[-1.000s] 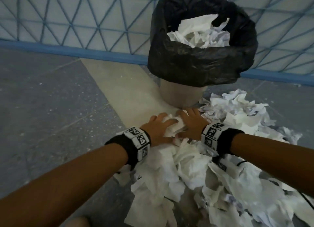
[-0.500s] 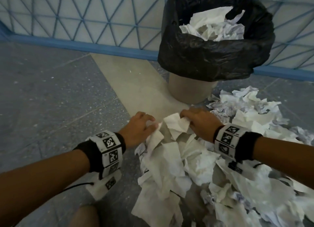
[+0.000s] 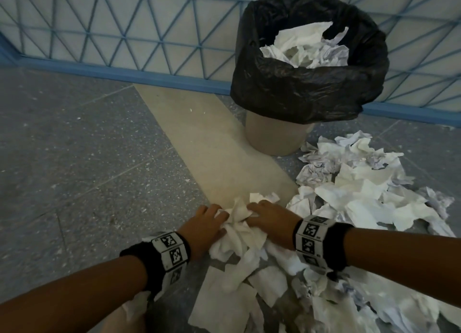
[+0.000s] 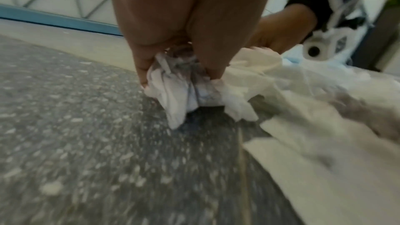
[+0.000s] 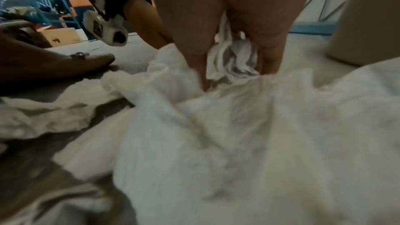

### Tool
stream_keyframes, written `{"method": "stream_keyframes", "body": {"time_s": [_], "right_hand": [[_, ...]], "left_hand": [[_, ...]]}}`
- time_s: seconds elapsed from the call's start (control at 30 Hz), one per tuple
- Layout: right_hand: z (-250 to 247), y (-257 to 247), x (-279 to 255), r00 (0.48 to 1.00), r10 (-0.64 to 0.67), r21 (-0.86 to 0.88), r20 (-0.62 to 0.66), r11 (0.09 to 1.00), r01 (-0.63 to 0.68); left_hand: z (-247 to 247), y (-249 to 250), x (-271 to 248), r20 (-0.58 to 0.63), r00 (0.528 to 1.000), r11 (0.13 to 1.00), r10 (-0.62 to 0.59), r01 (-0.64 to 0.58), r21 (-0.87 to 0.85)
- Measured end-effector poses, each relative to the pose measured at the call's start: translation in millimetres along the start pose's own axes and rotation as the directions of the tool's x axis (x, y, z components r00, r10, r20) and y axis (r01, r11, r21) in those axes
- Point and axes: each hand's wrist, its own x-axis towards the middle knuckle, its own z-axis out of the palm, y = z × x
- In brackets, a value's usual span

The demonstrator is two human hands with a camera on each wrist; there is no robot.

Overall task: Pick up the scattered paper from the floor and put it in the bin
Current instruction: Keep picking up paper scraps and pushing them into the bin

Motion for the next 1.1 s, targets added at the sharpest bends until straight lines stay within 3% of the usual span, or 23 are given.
{"method": "stream_keyframes", "body": {"time_s": [0.07,0.1,0.23,0.33,0.5,0.6,0.7,0.83,0.93,0.97,1.0,1.1], "right_hand": [[-14.0,8.0,-0.1,0.992,0.051,0.192,-0.118,0.981,-0.028],[-23.0,11.6,-1.5,0.981,0.093,0.275,-0.168,0.961,-0.044],[-48.4,23.4,-11.7,0.924,0.211,0.42,-0.32,0.905,-0.062],[-65.9,19.4,-29.6,0.89,0.256,0.467,-0.377,0.882,-0.056],[-101.0,11.7,-66.6,0.793,0.321,0.573,-0.518,0.818,0.043],[-135.3,14.7,-90.0,0.674,0.354,0.552,-0.649,0.828,0.096],[-180.5,25.9,-110.8,0.505,0.393,0.534,-0.768,0.829,0.167],[-240.9,53.4,-122.4,0.247,0.465,0.517,-0.85,0.824,0.23],[-267.2,78.1,-109.0,0.128,0.559,0.573,-0.819,0.8,0.175],[-271.5,85.8,-100.3,0.119,0.588,0.599,-0.8,0.792,0.117],[-273.5,91.5,-90.2,0.137,0.613,0.621,-0.778,0.783,0.026],[-263.8,96.0,-55.5,0.278,0.685,0.661,-0.673,0.726,-0.19]], "left_hand": [[-9.1,-5.0,2.3,0.045,0.997,0.966,-0.054,0.064,-0.25],[-16.8,-6.1,2.1,0.011,0.998,0.925,-0.067,0.066,-0.373],[-48.4,-10.6,0.2,-0.102,0.995,0.786,-0.014,-0.052,-0.616],[-76.5,-9.8,-4.0,-0.148,0.984,0.749,0.096,-0.169,-0.641],[-139.1,-0.7,-21.0,-0.202,0.944,0.805,0.262,-0.329,-0.493],[-189.2,11.0,-25.0,-0.337,0.884,0.855,0.324,-0.426,-0.296],[-240.1,34.9,-14.4,-0.56,0.769,0.842,0.308,-0.495,-0.215],[-292.8,67.3,24.6,-0.797,0.589,0.77,0.132,-0.567,-0.292],[-314.0,84.4,62.7,-0.847,0.531,0.848,0.001,-0.45,-0.281],[-316.6,89.6,75.2,-0.835,0.55,0.868,-0.031,-0.4,-0.296],[-317.1,94.5,86.7,-0.786,0.614,0.879,-0.065,-0.337,-0.336],[-307.4,107.3,114.9,-0.576,0.813,0.942,-0.084,-0.123,-0.311]]}}
